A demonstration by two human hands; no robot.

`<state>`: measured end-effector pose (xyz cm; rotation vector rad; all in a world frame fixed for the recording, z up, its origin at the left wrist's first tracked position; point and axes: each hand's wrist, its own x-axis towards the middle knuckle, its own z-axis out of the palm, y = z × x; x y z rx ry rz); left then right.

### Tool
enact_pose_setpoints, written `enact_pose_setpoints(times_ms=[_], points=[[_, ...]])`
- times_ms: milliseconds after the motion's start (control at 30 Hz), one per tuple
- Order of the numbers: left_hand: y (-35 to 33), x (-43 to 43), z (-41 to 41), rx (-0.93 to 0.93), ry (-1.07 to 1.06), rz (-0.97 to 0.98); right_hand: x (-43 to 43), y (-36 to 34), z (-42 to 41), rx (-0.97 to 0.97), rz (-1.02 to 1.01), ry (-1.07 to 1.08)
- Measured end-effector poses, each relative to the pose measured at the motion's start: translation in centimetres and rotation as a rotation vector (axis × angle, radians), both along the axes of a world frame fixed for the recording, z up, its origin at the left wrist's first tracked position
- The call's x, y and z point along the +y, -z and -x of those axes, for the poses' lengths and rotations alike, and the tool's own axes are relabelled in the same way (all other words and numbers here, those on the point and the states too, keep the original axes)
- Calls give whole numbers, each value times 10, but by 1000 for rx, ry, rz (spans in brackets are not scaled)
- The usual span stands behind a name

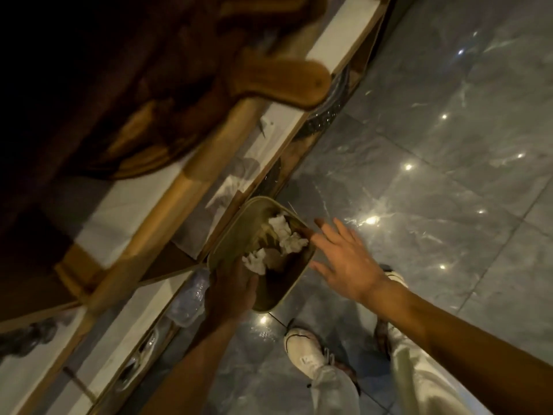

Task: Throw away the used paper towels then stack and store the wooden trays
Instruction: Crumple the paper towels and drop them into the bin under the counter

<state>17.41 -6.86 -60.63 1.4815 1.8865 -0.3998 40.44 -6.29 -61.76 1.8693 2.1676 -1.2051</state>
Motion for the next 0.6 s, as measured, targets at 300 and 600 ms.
enact_pose_setpoints(times_ms=[300, 600], points=[[-221, -4, -43, -89, -121, 48, 2, -206, -39, 16, 45, -59], [-458, -32, -84, -149, -165, -209, 10, -407, -73, 203, 20, -122]])
